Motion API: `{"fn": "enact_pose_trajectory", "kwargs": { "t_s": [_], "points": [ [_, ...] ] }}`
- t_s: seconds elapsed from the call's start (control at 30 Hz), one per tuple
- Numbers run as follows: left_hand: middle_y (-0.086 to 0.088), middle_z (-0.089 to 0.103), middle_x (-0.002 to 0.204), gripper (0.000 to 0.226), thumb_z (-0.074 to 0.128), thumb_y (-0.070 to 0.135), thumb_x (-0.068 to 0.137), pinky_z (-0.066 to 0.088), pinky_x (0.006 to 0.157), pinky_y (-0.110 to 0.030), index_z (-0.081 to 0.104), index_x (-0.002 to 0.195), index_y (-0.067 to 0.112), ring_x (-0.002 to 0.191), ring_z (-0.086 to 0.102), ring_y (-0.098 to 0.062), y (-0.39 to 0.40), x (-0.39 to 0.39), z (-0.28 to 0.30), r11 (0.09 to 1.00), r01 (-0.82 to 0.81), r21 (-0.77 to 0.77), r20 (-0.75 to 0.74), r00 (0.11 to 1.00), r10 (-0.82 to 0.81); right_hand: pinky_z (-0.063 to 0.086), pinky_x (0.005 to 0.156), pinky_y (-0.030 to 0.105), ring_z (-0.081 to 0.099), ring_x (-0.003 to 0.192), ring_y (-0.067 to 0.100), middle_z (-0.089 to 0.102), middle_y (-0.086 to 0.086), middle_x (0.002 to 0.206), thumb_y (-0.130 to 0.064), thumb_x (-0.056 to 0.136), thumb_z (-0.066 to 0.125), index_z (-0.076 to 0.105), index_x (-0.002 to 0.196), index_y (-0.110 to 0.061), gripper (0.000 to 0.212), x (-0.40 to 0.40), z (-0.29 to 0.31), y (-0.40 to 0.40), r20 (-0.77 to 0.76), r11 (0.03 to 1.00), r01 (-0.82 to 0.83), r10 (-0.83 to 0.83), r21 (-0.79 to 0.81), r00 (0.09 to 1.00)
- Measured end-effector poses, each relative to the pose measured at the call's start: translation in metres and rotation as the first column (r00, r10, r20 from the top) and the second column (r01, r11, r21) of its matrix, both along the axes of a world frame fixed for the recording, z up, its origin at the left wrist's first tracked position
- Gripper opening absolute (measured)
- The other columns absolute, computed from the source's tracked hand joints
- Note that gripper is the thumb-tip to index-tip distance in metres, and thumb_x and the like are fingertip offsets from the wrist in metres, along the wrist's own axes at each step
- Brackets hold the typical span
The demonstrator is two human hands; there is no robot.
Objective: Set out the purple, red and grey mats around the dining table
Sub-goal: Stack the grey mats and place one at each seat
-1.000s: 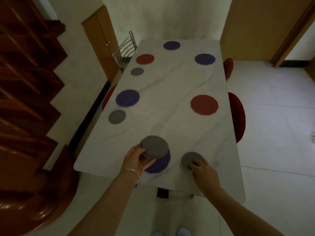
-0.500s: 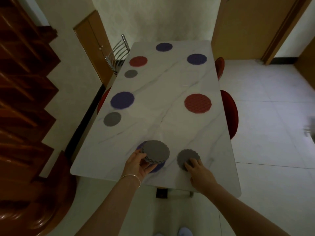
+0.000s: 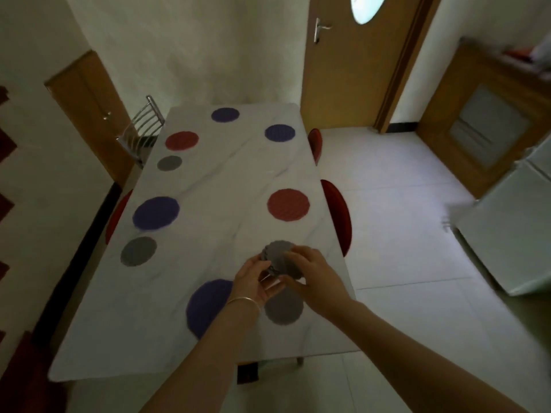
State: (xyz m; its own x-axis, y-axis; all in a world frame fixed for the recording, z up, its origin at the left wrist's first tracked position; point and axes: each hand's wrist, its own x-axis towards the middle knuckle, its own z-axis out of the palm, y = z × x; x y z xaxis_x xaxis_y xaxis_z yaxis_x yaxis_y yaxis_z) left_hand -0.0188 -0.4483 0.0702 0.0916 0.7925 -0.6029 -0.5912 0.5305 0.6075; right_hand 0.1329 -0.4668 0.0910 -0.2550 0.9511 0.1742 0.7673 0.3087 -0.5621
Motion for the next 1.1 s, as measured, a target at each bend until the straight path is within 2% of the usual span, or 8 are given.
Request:
{"fn": "enact_pose_trajectory", "kwargs": {
  "t_s": [0.17, 0.33, 0.5, 0.6, 0.7, 0.87, 0.97, 1.1],
  "points": [
    [-0.020, 0.070, 0.106, 0.028, 0.060, 0.006, 0.085, 0.059, 0.066, -0.043, 0.066, 0.111, 0.013, 0.092, 0.070, -0.036, 0.039, 0.073, 0.023, 0.988, 0.105, 0.111, -0.015, 0.994, -0.104, 0.045, 0.094, 0.024, 0.053, 0.111, 0.013, 0.053, -0.002, 0.129, -0.039, 0.085, 0.063, 0.051, 0.123, -0.026, 0.042, 0.071, 0.020, 0.033, 0.017, 0.997, 0.078, -0.078, -0.003, 0.997],
    [-0.020, 0.070, 0.106, 0.029, 0.062, 0.006, 0.085, 0.058, 0.068, -0.044, 0.065, 0.113, 0.014, 0.092, 0.070, -0.035, 0.078, 0.142, 0.035, 0.985, 0.098, 0.145, -0.005, 0.995, -0.099, 0.049, 0.092, 0.027, 0.056, 0.105, 0.015, 0.056, 0.001, 0.125, -0.033, 0.082, 0.068, 0.055, 0.122, -0.024, 0.043, 0.141, 0.027, 0.075, -0.100, 0.991, 0.125, -0.128, -0.039, 0.987],
    [-0.022, 0.070, 0.103, 0.026, 0.057, 0.004, 0.087, 0.059, 0.063, -0.041, 0.064, 0.112, 0.010, 0.086, 0.071, -0.034, 0.109, 0.221, 0.035, 0.995, -0.009, 0.102, -0.008, 1.000, 0.010, 0.054, 0.087, 0.031, 0.060, 0.097, 0.016, 0.061, 0.003, 0.117, -0.032, 0.082, 0.068, 0.059, 0.120, -0.019, 0.041, 0.223, 0.025, 0.124, -0.247, 0.985, 0.034, -0.075, -0.167, 0.966],
    [-0.020, 0.073, 0.092, 0.024, 0.053, 0.002, 0.089, 0.059, 0.060, -0.040, 0.063, 0.110, 0.008, 0.081, 0.072, -0.033, 0.120, 0.270, 0.035, 0.995, -0.089, 0.053, -0.016, 0.996, 0.090, 0.056, 0.083, 0.031, 0.062, 0.092, 0.016, 0.062, 0.003, 0.112, -0.034, 0.082, 0.068, 0.061, 0.118, -0.018, 0.040, 0.272, 0.026, 0.148, -0.196, 0.980, -0.031, -0.008, -0.195, 0.981],
    [-0.024, 0.069, 0.104, 0.029, 0.052, 0.001, 0.089, 0.058, 0.066, -0.045, 0.061, 0.116, 0.006, 0.090, 0.068, -0.036, 0.135, 0.309, 0.043, 0.987, -0.156, 0.032, -0.010, 0.988, 0.157, 0.056, 0.080, 0.032, 0.062, 0.088, 0.016, 0.063, 0.003, 0.108, -0.037, 0.083, 0.066, 0.064, 0.113, -0.019, 0.035, 0.309, 0.033, 0.176, -0.136, 0.971, -0.113, 0.085, -0.213, 0.987],
    [-0.026, 0.065, 0.113, 0.030, 0.052, 0.001, 0.089, 0.057, 0.068, -0.047, 0.059, 0.118, 0.003, 0.092, 0.066, -0.037, 0.179, 0.328, 0.056, 0.968, -0.243, 0.058, -0.007, 0.970, 0.244, 0.056, 0.078, 0.037, 0.063, 0.085, 0.016, 0.066, 0.002, 0.103, -0.039, 0.083, 0.066, 0.067, 0.111, -0.020, 0.034, 0.328, 0.044, 0.233, -0.156, 0.962, -0.194, 0.165, -0.192, 0.974],
    [-0.023, 0.070, 0.101, 0.026, 0.054, 0.001, 0.088, 0.059, 0.064, -0.044, 0.062, 0.113, 0.004, 0.086, 0.070, -0.034, 0.211, 0.323, 0.052, 0.951, -0.297, 0.083, 0.015, 0.955, 0.297, 0.055, 0.078, 0.039, 0.063, 0.083, 0.016, 0.067, 0.002, 0.099, -0.038, 0.082, 0.066, 0.067, 0.110, -0.021, 0.033, 0.322, 0.046, 0.269, -0.193, 0.955, -0.243, 0.209, -0.171, 0.959],
    [-0.019, 0.073, 0.087, 0.026, 0.055, 0.001, 0.087, 0.059, 0.061, -0.042, 0.064, 0.110, 0.005, 0.084, 0.070, -0.033, 0.262, 0.308, 0.033, 0.923, -0.379, 0.064, 0.050, 0.925, 0.376, 0.054, 0.076, 0.043, 0.063, 0.082, 0.022, 0.067, 0.011, 0.095, -0.037, 0.084, 0.063, 0.065, 0.098, -0.010, 0.031, 0.304, 0.036, 0.328, -0.103, 0.938, -0.315, 0.303, -0.145, 0.948]
  ]
}}
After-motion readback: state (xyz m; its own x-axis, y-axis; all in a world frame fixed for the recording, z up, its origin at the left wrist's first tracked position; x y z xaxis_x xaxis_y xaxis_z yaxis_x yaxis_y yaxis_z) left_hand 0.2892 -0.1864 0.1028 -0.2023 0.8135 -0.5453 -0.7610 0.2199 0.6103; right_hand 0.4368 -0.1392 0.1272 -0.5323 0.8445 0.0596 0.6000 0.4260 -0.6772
